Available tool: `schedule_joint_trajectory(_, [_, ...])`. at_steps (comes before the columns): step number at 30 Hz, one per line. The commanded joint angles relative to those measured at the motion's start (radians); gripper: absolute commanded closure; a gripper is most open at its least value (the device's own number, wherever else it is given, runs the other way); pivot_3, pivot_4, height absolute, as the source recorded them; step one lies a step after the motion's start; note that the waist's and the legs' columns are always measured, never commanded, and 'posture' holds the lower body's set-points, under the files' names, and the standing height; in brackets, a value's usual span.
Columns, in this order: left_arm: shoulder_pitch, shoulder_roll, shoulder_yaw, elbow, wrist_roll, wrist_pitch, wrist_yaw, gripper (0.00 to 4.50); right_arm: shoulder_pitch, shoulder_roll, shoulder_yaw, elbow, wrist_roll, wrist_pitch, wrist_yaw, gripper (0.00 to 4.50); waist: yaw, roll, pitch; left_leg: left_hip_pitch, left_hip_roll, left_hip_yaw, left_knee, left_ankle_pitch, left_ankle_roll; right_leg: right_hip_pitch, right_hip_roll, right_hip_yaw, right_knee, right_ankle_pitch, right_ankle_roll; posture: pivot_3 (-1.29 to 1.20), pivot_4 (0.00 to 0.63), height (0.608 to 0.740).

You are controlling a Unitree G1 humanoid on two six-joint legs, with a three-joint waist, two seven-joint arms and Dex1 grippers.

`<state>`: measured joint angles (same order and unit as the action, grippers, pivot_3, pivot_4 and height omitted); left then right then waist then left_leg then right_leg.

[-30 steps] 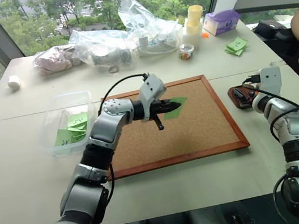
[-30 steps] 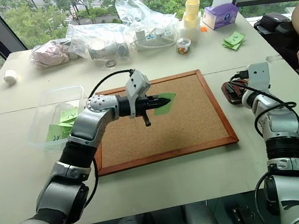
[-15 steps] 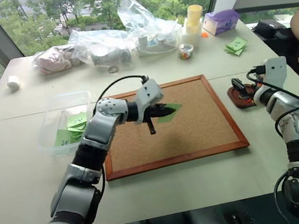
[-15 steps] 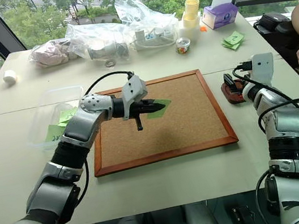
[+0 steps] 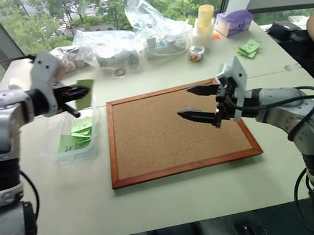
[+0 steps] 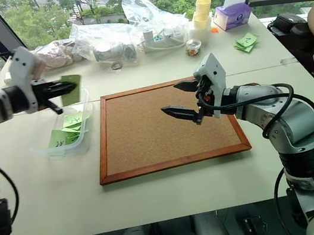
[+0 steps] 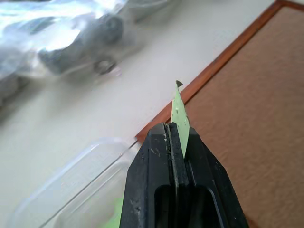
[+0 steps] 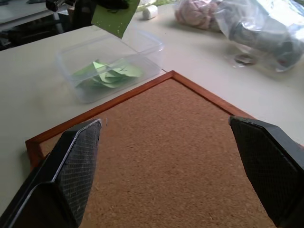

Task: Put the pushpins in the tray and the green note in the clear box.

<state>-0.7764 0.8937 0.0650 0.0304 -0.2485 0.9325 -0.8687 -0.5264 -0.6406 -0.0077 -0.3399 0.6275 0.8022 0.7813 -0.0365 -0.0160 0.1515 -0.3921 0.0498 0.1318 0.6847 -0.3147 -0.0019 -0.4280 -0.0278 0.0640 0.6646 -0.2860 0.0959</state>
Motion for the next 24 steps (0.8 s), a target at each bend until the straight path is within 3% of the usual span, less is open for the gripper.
schedule_joint_trajectory(1, [0.041, 0.043, 0.049, -0.024, 0.008, 0.036, 0.047, 4.50, -0.026, 0.005, 0.024, 0.017, -0.020, -0.038, 0.030, 0.07, 0.004, -0.001, 0.000, 0.000, 0.000, 0.000, 0.000, 0.000, 0.000, 0.000, 0.000, 0.000, 0.000, 0.000, 0.000, 0.00, 0.150, 0.738])
schedule_joint_trajectory(7, [0.137, 0.001, 0.064, -0.035, -0.028, 0.083, 0.090, 4.50, -0.043, 0.048, 0.082, 0.074, -0.063, -0.070, 0.038, 0.07, 0.016, -0.005, 0.002, 0.000, 0.000, 0.001, 0.000, 0.001, -0.001, 0.000, -0.001, 0.000, 0.000, 0.000, 0.000, 0.00, 0.150, 0.738])
schedule_joint_trajectory(11, [0.149, 0.020, 0.029, 0.006, 0.012, 0.031, 0.113, 3.18, -0.035, 0.055, 0.080, 0.082, -0.076, -0.076, 0.033, 0.00, 0.018, -0.006, 0.002, 0.000, 0.000, 0.001, 0.000, 0.001, -0.001, -0.001, -0.001, 0.000, 0.000, 0.000, 0.000, 0.00, 0.150, 0.738])
schedule_joint_trajectory(17, [0.095, 0.038, -0.024, 0.086, 0.062, -0.101, 0.097, 0.05, -0.002, 0.049, 0.051, 0.063, -0.075, -0.066, 0.005, 0.00, 0.021, -0.006, 0.002, 0.000, 0.000, 0.002, 0.000, 0.001, -0.001, -0.001, -0.001, 0.000, 0.000, 0.000, 0.000, 0.00, 0.150, 0.738])
schedule_joint_trajectory(24, [0.039, 0.083, -0.050, 0.131, 0.064, -0.188, -0.001, 0.05, 0.026, 0.042, 0.015, 0.038, -0.060, -0.043, -0.023, 0.00, 0.019, -0.006, 0.003, -0.001, -0.001, 0.002, 0.000, 0.001, -0.001, -0.001, 0.000, 0.000, 0.000, 0.000, 0.000, 0.00, 0.150, 0.738])
